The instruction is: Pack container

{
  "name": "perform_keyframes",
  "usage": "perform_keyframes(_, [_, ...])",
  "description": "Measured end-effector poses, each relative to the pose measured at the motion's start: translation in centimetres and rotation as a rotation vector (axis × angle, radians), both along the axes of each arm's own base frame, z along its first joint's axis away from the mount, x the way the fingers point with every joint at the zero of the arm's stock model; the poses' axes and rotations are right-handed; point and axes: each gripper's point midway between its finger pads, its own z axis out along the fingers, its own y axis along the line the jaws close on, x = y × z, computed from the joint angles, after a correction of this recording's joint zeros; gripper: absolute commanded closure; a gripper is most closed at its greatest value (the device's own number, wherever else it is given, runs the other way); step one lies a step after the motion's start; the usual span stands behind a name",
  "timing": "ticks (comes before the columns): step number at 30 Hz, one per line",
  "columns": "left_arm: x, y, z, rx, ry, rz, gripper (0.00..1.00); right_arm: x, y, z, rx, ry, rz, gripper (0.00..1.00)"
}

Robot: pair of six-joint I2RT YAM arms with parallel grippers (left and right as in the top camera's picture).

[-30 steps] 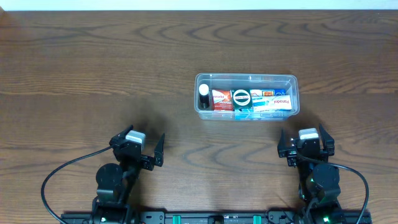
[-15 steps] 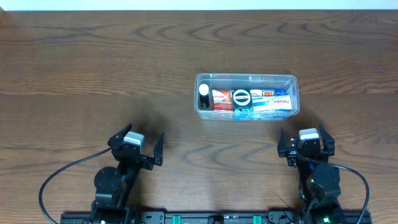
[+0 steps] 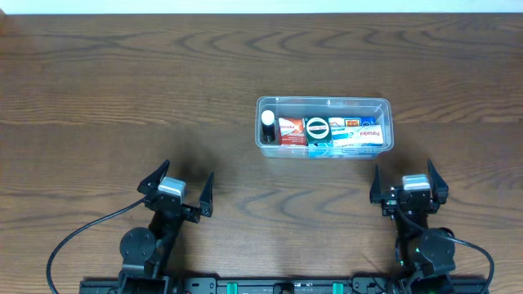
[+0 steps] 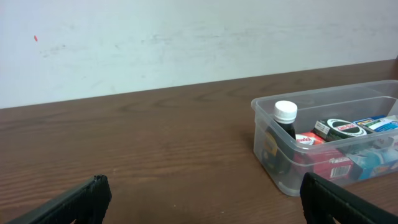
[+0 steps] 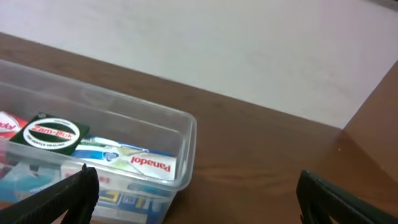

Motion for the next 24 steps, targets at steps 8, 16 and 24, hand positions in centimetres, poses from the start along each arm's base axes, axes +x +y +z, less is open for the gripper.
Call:
perform_keyframes(8, [0.04, 0.15, 0.0, 0.0, 0.0, 0.006, 0.02, -0.01, 0.0, 0.03, 0.0, -0.001, 0.0, 0.01])
perform_keyframes(16, [0.19, 0.81, 0.0, 0.0, 0.0, 0.034, 0.02, -0.01, 0.0, 0.03, 0.0, -0.001, 0.0, 0.01])
perform_keyframes(24, [0.19, 0.81, 0.01, 0.0, 0.0, 0.034, 0.02, -0.01, 0.0, 0.04, 0.0, -0.002, 0.0, 0.01])
